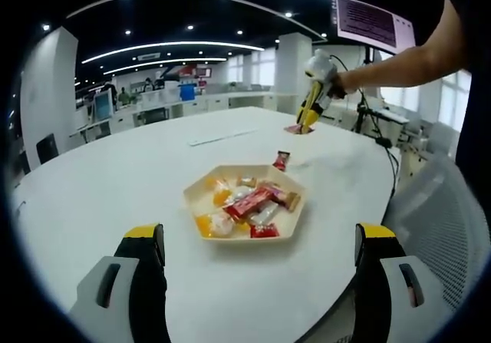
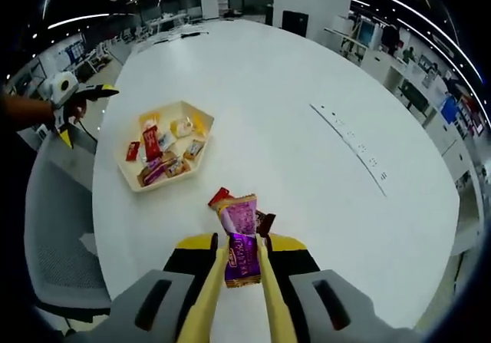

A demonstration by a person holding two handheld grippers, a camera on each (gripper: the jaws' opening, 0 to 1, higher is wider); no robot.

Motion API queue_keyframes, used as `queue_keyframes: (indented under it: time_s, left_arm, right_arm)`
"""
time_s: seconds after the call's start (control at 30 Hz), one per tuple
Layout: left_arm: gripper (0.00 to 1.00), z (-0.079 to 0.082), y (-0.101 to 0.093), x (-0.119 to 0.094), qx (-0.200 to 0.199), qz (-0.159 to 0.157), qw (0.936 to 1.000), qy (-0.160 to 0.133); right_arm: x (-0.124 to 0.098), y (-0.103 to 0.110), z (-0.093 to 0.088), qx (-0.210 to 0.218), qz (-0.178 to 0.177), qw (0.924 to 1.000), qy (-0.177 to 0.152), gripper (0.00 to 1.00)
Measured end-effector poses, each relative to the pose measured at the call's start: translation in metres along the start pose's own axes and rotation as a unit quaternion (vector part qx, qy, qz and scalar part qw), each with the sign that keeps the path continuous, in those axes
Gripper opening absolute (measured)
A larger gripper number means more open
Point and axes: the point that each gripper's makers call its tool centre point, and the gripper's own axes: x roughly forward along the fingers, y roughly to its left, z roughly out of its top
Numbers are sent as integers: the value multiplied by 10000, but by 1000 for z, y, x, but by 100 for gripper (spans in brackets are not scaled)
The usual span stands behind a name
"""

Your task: Place the target food into the container with the food tongs after gripping and lifting it, then release it inside without dropping or visibly crushing the food.

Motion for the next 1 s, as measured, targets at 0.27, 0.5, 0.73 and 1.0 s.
queue_keyframes:
  time_s: [0.27, 0.5, 0.73, 1.0]
  left_arm:
    - [100, 1, 0, -1, -6, -4, 10000, -28]
    - [100, 2, 0, -1, 5, -10, 10000, -60]
    - [100, 3, -1, -1, -19, -9, 10000, -91]
    - [100, 4, 1, -2, 91, 32, 9999, -108]
  right_arm:
    - [-5, -1, 5, 54, -41, 10000, -42, 24]
    - [-6, 5, 13, 128, -15, 9999, -17, 24]
    - [-5, 11, 26, 101, -25, 9999, -16, 24]
    - [0, 20, 41, 187, 8, 9998, -65, 24]
